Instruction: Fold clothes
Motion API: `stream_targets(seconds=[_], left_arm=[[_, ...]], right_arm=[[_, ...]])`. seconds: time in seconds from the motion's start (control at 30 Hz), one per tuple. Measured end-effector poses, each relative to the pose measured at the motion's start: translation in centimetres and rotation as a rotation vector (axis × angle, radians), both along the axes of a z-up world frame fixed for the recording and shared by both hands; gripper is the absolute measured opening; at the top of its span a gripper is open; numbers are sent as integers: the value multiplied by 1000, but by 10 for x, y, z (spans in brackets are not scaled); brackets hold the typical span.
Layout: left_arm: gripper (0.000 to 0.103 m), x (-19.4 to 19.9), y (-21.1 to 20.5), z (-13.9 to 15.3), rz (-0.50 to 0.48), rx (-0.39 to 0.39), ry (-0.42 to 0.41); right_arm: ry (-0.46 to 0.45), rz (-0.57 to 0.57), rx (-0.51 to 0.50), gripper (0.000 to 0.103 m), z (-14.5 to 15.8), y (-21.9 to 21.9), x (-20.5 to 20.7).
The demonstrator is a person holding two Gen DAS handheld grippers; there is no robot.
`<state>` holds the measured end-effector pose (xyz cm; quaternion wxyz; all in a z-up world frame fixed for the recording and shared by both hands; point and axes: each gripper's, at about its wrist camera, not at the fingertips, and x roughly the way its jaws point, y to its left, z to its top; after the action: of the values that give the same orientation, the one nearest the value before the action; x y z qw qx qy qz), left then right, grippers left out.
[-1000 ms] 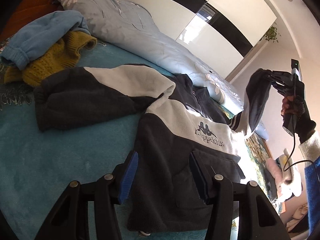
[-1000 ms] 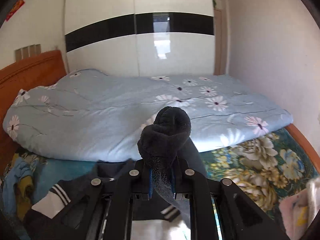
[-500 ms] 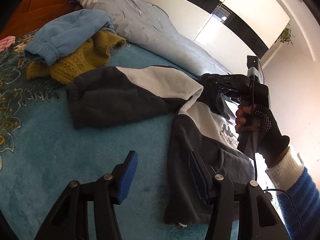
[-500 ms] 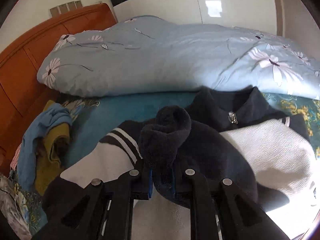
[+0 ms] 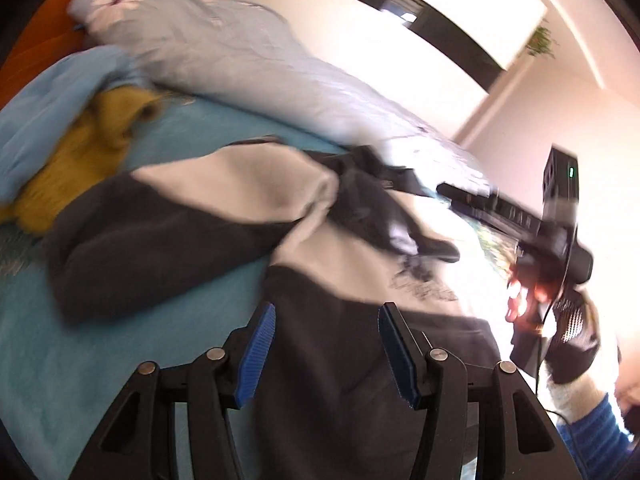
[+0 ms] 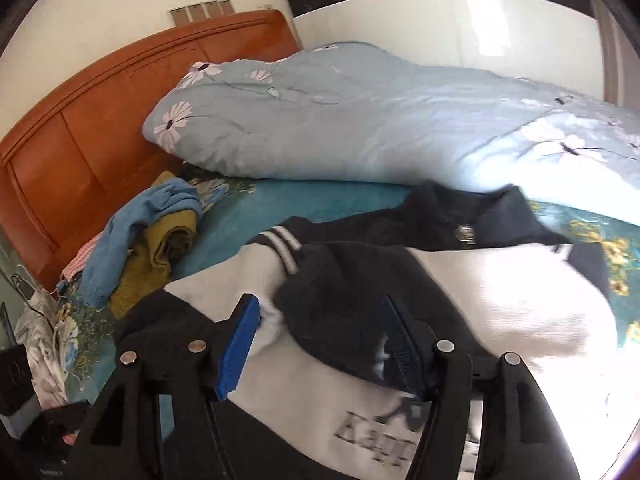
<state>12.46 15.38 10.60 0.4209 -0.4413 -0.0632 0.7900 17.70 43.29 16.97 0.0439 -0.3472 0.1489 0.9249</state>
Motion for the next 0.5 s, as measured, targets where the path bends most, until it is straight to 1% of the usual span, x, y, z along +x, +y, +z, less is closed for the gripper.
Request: stream_targets(seconds=[0.07,0.13,0.2,0.27,0.3,0.33,0.43,0.47,0.5], left_arm=[[58,-13,34,8,-44,-2,33],[58,-29,68,14,-67,-3,76],[58,-48,99,15,-89,-16,115],[58,-71,128,12,-116,-45,138],[58,-83,141,9,-116,-73,142],[58,-98,151,2,-96,-120,135],[58,-131,169,-24,-16,-305,106],[58,-136,172,-32,-8,-353,109],[58,-137,173,-36,-17,-367,116]], right_arm=[[-14,-80,5,66,-2,26,25],[-37,-169,-10,66,-7,51,50],[-30,-237,-44,66,-10,72,81],[-27,-289,-41,66,-13,82,108],[-30,-310,-27,66,-14,85,119],[-32,-328,-14,66,-16,86,130],[-10,-375,-10,66,-18,94,167],[-8,-398,-9,66,-21,97,176],[-4,-422,-9,66,-24,101,181]])
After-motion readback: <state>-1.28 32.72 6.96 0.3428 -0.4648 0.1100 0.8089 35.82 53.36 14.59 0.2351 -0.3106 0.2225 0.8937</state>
